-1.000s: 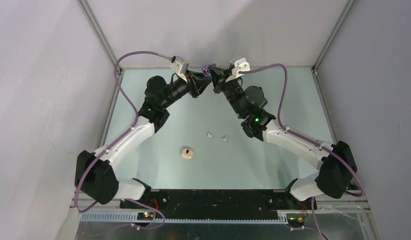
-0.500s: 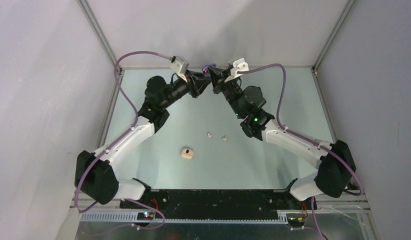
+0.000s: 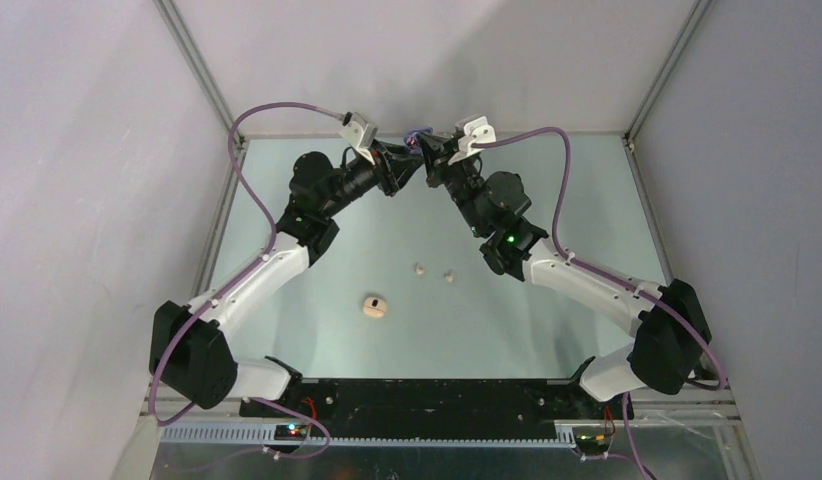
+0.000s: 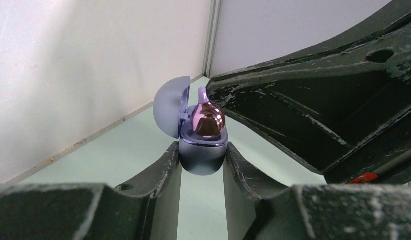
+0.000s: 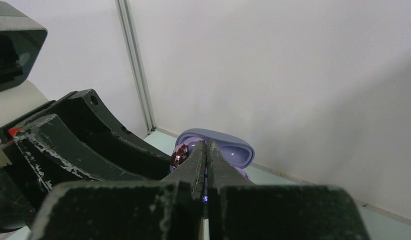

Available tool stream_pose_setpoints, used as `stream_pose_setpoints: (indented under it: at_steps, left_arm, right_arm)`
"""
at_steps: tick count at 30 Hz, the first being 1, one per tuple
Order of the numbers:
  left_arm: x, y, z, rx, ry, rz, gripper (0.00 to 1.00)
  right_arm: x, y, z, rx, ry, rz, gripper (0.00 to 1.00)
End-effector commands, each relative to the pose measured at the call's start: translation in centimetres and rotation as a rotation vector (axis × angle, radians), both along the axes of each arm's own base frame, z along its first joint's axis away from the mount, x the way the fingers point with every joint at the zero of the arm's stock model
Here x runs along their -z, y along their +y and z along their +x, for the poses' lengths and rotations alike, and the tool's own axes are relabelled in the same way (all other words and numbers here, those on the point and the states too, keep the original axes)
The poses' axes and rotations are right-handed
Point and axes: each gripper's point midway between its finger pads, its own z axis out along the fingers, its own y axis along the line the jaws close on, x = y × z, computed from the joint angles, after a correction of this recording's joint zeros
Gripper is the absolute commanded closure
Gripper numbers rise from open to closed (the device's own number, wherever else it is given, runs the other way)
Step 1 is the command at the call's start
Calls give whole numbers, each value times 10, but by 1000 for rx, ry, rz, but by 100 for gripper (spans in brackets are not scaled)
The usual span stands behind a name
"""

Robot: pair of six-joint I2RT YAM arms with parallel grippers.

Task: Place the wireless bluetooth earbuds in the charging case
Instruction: Pick up the left earbud from the left side groove of the charging case.

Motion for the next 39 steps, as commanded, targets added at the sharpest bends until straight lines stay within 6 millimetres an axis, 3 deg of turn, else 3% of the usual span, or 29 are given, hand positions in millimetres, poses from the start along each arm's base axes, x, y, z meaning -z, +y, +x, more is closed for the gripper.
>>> stream_pose_setpoints:
  at_steps: [1, 9, 21, 25, 34, 39]
  left_arm:
    - [-49, 1, -16, 24, -111, -59, 100]
    - [-47, 0, -18, 37, -106, -58, 100]
    - [-52, 7, -1, -47, -61, -97, 100]
    - [-50, 6, 0, -48, -64, -87, 100]
    - [-41, 7, 0, -44, -86, -52, 100]
    - [-22, 15, 3, -40, -81, 1, 100]
  right_arm:
    - [-4, -2, 3, 23, -25, -10, 100]
    - [0, 0, 5, 20, -25, -30, 100]
    - [1, 7, -7, -41, -112, -131, 100]
    - [-3, 6, -11, -56, -135, -145, 90]
    - [-19, -14, -18, -74, -135, -146, 82]
    - [-23, -31, -26, -113, -83, -131, 78]
